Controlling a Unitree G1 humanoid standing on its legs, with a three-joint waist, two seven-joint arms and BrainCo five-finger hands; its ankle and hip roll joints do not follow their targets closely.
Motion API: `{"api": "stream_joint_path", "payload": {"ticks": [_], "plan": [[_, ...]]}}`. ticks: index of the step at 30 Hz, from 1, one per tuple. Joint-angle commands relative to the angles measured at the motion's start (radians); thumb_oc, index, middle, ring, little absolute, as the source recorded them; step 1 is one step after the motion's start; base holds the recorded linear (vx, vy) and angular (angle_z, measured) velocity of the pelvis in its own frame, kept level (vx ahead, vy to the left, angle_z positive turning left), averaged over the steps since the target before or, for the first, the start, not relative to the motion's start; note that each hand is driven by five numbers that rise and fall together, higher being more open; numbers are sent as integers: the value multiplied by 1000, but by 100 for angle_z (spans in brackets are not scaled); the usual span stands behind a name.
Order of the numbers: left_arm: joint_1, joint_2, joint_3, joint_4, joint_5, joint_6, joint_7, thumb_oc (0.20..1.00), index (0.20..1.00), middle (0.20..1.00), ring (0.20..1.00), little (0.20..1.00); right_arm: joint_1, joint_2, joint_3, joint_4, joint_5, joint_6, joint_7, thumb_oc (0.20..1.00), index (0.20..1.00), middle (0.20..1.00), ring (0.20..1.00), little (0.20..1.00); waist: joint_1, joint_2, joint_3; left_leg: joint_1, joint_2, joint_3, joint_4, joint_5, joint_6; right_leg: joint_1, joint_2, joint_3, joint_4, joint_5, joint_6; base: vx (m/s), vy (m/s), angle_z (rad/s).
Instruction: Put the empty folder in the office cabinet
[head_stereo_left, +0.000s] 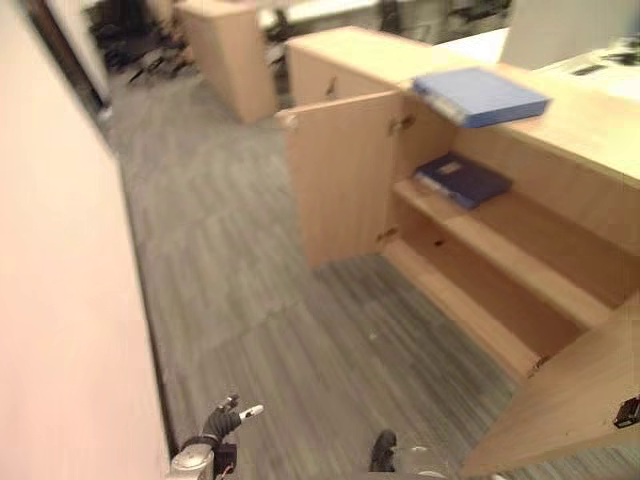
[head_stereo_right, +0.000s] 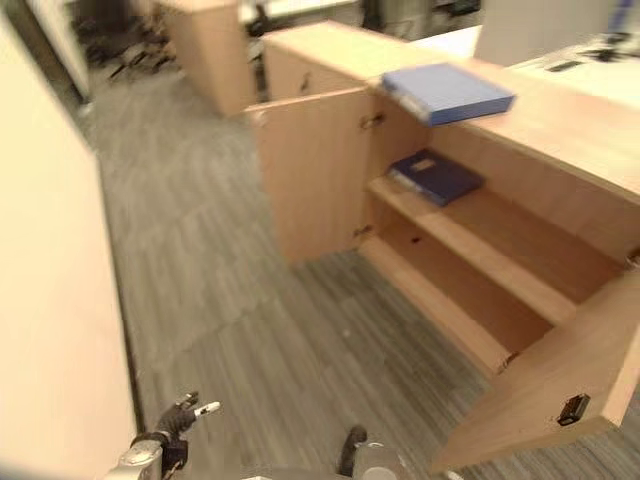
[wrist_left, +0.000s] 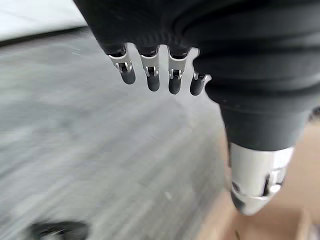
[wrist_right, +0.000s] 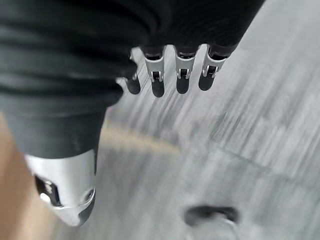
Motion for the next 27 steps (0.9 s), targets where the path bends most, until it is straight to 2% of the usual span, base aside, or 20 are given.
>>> {"api": "stream_joint_path", "payload": {"ticks": [1, 2, 4, 5, 6, 8, 9, 10, 11, 12, 15, 17, 18, 20, 21, 22, 23, 25, 26, 27], "plan": [[-27, 37, -10, -39, -19, -37, 2, 1000, 1000, 1000, 1000, 1000, -62, -2, 10, 39, 72, 8, -10, 1000, 1000, 1000, 1000, 1000, 3, -39, 84, -179, -86, 0, 93, 233, -23, 124, -68, 53, -200, 67, 123, 220, -163, -103], [-45, 36, -23, -55, -29, -39, 14, 1000, 1000, 1000, 1000, 1000, -69, -12, -5, 31, 109, 8, -21, 1000, 1000, 1000, 1000, 1000, -3, -56, 118, -261, -81, 1, 289, 268, -43, 149, -69, 91, -187, 37, 97, 211, -139, -103], [-57, 36, -29, -49, -31, -41, 19, 1000, 1000, 1000, 1000, 1000, -76, -14, -14, 28, 128, 7, -27, 1000, 1000, 1000, 1000, 1000, -7, -69, 124, -296, -68, 19, 319, 280, -38, 152, -77, 104, -183, 28, 93, 189, -6, -117], [-67, 29, -29, -53, -44, -50, 34, 1000, 1000, 1000, 1000, 1000, -91, -24, -24, 20, 171, -2, -36, 1000, 1000, 1000, 1000, 1000, -5, -73, 137, -334, -11, 47, 318, 278, -26, 178, -84, 152, -183, 8, 97, 350, 219, -107], [-57, 24, -23, -64, -56, -58, 43, 1000, 1000, 1000, 1000, 1000, -93, -27, -17, 17, 171, -6, -36, 1000, 1000, 1000, 1000, 1000, 3, -69, 143, -331, 39, 19, 226, 282, -17, 196, -81, 216, -190, -3, 115, 417, 283, -71], [-45, 18, -25, -78, -57, -61, 43, 1000, 1000, 1000, 1000, 1000, -89, -34, -13, 29, 153, -2, -35, 1000, 1000, 1000, 1000, 1000, 12, -56, 142, -306, 65, -28, 65, 313, -16, 195, -75, 281, -199, -6, 136, 250, 283, -167], [-38, 14, -26, -82, -60, -66, 45, 1000, 1000, 1000, 1000, 1000, -88, -39, -13, 37, 142, 0, -38, 1000, 1000, 1000, 1000, 1000, 17, -44, 139, -304, 81, -77, -10, 337, -27, 195, -73, 318, -201, -12, 148, 282, 448, -212], [-33, 5, -31, -80, -60, -68, 50, 1000, 1000, 1000, 1000, 1000, -75, -40, -22, 62, 131, 9, -44, 1000, 1000, 1000, 1000, 1000, 18, -27, 133, -328, 114, -191, -108, 379, -41, 192, -84, 385, -200, -25, 166, 345, 473, -148], [-34, 0, -33, -69, -58, -73, 54, 1000, 1000, 1000, 1000, 1000, -68, -43, -28, 74, 127, 11, -46, 1000, 1000, 1000, 1000, 1000, 20, -18, 129, -338, 131, -239, -158, 399, -51, 190, -91, 416, -191, -41, 176, 462, 593, -88], [-34, -6, -36, -51, -57, -81, 58, 1000, 1000, 1000, 1000, 1000, -60, -45, -40, 90, 119, 17, -49, 1000, 1000, 1000, 1000, 1000, 21, -7, 122, -380, 158, -321, -227, 440, -66, 201, -105, 480, -184, -63, 192, 425, 475, -88], [-31, -4, -43, -44, -53, -93, 59, 1000, 1000, 1000, 1000, 1000, -39, -37, -35, 81, 106, 12, -42, 1000, 1000, 1000, 1000, 1000, 26, 5, 111, -425, 176, -415, -283, 487, -89, 212, -105, 584, -150, -103, 204, 372, 451, -99], [-30, -9, -50, -18, -42, -106, 55, 1000, 1000, 1000, 1000, 1000, -36, -32, -31, 64, 91, 9, -33, 1000, 1000, 1000, 1000, 1000, 25, 8, 94, -423, 188, -430, -289, 469, -115, 230, -144, 676, -131, -129, 238, 328, 677, -128], [-30, -10, -50, -17, -42, -108, 55, 1000, 1000, 1000, 1000, 1000, -37, -32, -31, 64, 91, 9, -32, 1000, 1000, 1000, 1000, 1000, 30, 10, 97, -428, 189, -429, -283, 474, -115, 226, -142, 683, -135, -117, 241, 126, 532, -73], [-39, -6, -65, -8, -21, -108, 48, 1000, 1000, 1000, 1000, 1000, -35, -22, -41, 60, 94, 5, -24, 1000, 1000, 1000, 1000, 1000, 22, 8, 81, -422, 192, -393, -276, 452, -130, 232, -186, 693, -148, -91, 272, 93, 466, -42], [-45, -4, -72, -10, -16, -112, 46, 1000, 1000, 1000, 1000, 1000, -29, -11, -47, 59, 105, 4, -22, 1000, 1000, 1000, 1000, 1000, 24, -3, 73, -413, 172, -369, -268, 424, -130, 245, -224, 696, -169, -64, 290, 170, 644, -53], [-52, 9, -75, -16, -15, -110, 44, 1000, 1000, 1000, 1000, 1000, -29, 15, -51, 52, 119, 7, -15, 1000, 1000, 1000, 1000, 1000, 21, -34, 58, -391, 126, -325, -253, 371, -121, 249, -280, 689, -191, 15, 316, 140, 489, -36], [-52, 10, -75, -17, -15, -110, 44, 1000, 1000, 1000, 1000, 1000, -29, 16, -51, 51, 119, 7, -15, 1000, 1000, 1000, 1000, 1000, 23, -37, 58, -390, 122, -322, -251, 370, -119, 250, -284, 691, -194, 16, 317, 110, 428, -41], [-52, 28, -65, -39, -18, -105, 43, 1000, 1000, 1000, 1000, 1000, -41, 37, -37, 45, 119, 14, -4, 1000, 1000, 1000, 1000, 1000, 32, -66, 52, -349, 89, -258, -259, 333, -96, 215, -324, 667, -195, 137, 325, 30, 336, -33], [-48, 38, -55, -62, -35, -99, 46, 1000, 1000, 1000, 1000, 1000, -62, 40, -24, 42, 110, 17, -4, 1000, 1000, 1000, 1000, 1000, 58, -72, 61, -317, 79, -210, -265, 313, -85, 177, -359, 557, -175, 197, 315, 10, 415, -58], [-45, 44, -47, -78, -39, -93, 46, 1000, 1000, 1000, 1000, 1000, -77, 49, -14, 37, 99, 18, -7, 1000, 1000, 1000, 1000, 1000, 83, -69, 58, -302, 68, -164, -274, 299, -70, 159, -381, 438, -157, 198, 300, 9, 280, -104]]}}
